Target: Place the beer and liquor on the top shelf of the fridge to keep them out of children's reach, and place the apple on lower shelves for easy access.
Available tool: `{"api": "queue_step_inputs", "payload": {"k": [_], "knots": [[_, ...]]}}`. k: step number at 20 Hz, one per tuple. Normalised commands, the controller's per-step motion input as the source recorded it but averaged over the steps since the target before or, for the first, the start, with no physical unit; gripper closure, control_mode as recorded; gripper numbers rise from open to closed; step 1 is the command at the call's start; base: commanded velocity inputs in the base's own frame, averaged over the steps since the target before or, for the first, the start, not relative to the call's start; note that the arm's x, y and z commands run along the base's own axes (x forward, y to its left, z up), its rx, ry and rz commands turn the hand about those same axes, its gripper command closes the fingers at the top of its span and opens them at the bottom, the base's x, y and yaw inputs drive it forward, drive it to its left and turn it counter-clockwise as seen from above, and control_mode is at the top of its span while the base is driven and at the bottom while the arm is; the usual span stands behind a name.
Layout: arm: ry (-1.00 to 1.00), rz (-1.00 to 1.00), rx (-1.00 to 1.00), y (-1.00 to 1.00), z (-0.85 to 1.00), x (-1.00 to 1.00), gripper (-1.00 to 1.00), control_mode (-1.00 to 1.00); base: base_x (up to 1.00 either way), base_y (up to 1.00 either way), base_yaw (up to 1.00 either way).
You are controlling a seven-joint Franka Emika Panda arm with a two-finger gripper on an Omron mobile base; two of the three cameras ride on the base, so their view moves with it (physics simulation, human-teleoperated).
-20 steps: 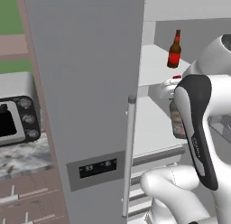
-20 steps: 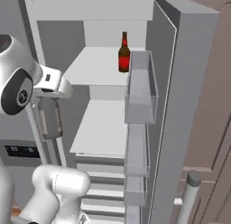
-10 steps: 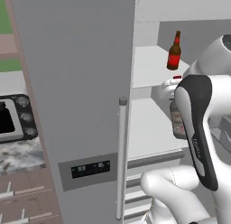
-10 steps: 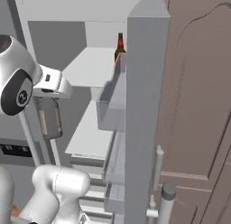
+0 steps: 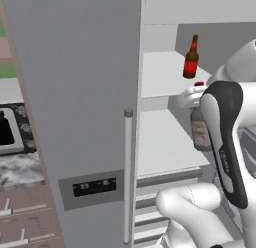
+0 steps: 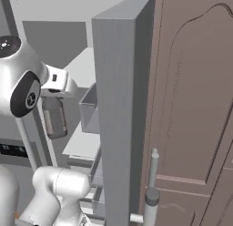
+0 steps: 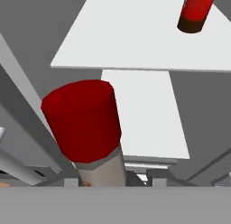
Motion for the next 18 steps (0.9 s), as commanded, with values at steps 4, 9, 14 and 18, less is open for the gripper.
{"api": "queue_step_inputs", "payload": {"k": [4,9,14,18], "knots": [[-0.22,0.13,0.00,-0.01,0.02,0.09,1.00,-1.00,0.00,0.00,0.00],[-0.20,0.12,0.00,0.00,0.11,0.18,1.00,-1.00,0.00,0.00,0.00],[-0.13,0.07,0.00,0.00,0.17,0.21,1.00,-1.00,0.00,0.00,0.00],[-0.06,0.00,0.01,0.00,0.23,0.29,1.00,-1.00,0.00,0.00,0.00]]}}
